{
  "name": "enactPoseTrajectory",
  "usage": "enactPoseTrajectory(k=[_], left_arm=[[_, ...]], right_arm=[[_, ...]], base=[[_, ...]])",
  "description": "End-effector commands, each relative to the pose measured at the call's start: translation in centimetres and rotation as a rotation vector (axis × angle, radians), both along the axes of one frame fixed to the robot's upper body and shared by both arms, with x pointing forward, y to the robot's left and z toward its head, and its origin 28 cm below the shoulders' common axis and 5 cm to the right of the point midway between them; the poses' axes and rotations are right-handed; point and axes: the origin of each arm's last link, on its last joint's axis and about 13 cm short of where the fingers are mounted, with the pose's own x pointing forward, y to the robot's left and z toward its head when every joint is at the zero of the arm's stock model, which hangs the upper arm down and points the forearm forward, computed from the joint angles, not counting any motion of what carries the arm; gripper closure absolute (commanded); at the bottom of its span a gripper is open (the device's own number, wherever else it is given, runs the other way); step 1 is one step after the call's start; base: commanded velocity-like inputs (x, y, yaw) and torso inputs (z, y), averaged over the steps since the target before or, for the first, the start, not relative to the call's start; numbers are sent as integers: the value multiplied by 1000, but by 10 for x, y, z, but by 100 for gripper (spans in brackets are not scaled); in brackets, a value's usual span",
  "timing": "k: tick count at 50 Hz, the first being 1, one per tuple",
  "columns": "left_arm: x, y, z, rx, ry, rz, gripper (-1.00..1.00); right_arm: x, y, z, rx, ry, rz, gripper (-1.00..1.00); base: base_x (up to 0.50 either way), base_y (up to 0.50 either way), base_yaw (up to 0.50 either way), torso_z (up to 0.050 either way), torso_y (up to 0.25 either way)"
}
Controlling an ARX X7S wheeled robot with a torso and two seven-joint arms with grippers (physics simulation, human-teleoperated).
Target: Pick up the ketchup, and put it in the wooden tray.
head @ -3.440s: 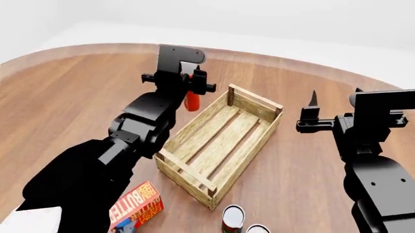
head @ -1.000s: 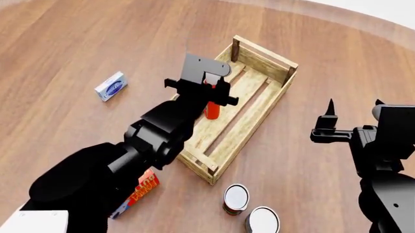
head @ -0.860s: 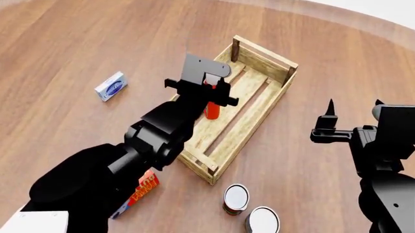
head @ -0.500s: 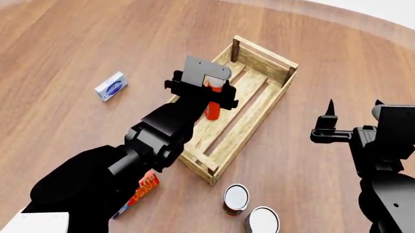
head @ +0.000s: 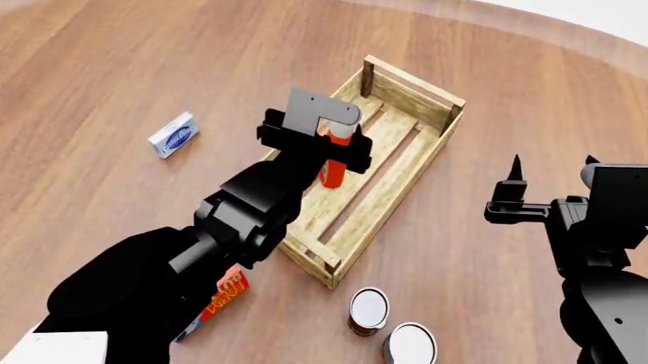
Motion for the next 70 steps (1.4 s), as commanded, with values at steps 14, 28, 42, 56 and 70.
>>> enactPoseTrajectory(k=[14, 28, 42, 56, 70], left_arm=[[-2, -3, 0, -13, 20, -47, -100], [-4, -5, 4, -14, 0, -63, -100], [-8, -2, 12, -18, -38, -51, -100], [-24, 7, 31, -44, -93, -60, -100], [-54, 31, 57, -183, -195, -40, -100]], right_arm=[[0, 0, 0, -3, -12, -3, -100], [0, 0, 0, 1, -19, -6, -100], [0, 0, 0, 1, -26, -5, -100], [1, 0, 0, -3, -40, -2, -100], [-22, 19, 8, -70, -38, 4, -100]], base=[[0, 0, 0, 0, 0], [0, 0, 0, 0, 0], [0, 0, 0, 0, 0], [0, 0, 0, -11, 73], [0, 0, 0, -21, 139]])
